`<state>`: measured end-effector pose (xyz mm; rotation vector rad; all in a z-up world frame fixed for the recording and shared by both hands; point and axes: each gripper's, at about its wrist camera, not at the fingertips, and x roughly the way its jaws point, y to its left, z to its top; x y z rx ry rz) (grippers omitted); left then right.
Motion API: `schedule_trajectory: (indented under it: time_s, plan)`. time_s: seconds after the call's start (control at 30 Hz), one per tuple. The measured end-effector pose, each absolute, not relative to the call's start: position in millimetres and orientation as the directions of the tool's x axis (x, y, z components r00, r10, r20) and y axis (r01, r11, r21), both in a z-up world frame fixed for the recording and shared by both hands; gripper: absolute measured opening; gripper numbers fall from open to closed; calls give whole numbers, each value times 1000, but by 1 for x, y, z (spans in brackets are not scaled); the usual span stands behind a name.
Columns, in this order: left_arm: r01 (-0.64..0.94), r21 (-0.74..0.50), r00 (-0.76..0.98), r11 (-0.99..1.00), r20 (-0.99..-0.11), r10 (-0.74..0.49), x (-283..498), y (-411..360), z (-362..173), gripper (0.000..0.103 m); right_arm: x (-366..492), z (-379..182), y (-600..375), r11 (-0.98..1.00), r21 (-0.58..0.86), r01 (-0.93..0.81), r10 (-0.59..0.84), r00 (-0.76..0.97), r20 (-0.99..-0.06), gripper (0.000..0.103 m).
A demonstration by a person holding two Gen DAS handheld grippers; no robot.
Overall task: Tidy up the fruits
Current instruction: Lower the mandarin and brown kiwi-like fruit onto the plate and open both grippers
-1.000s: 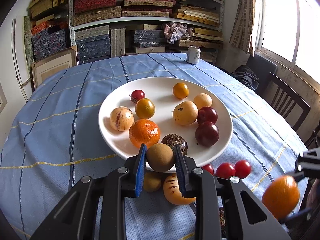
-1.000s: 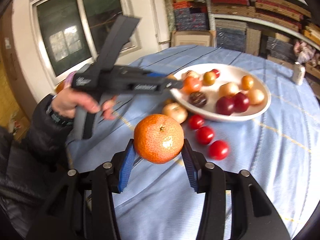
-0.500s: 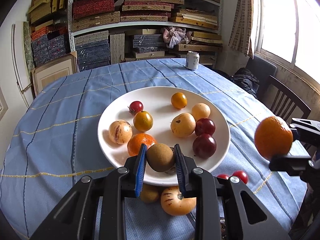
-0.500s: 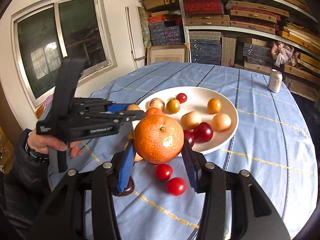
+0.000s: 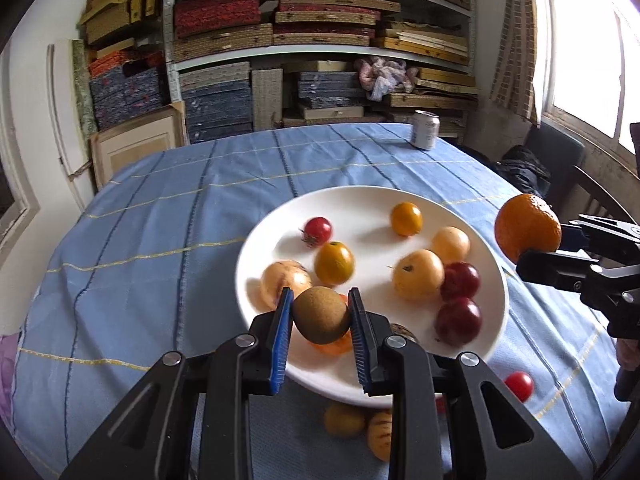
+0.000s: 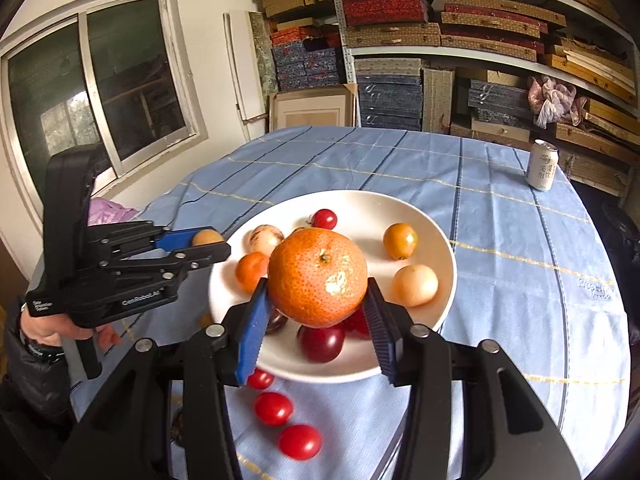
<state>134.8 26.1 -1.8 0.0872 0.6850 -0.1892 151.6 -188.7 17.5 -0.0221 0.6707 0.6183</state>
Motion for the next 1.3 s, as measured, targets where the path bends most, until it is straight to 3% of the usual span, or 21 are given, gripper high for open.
schedule_trajectory:
  time_s: [0.5,0.87,1.3]
  plan:
    - [150,25,742,988,-664,-96,169,36,-5,28,212,12,-172,837,175,-518,503,603,-619,46]
    - [178,-4,706,984,-697,-130,193,35,-16,28,248,-2,-159,828,158,-538,495,569,-657,46]
    - [178,41,693,983,-715,-95,211,28,-23,28,288,-33,-142,833,147,-534,459,517,-722,46]
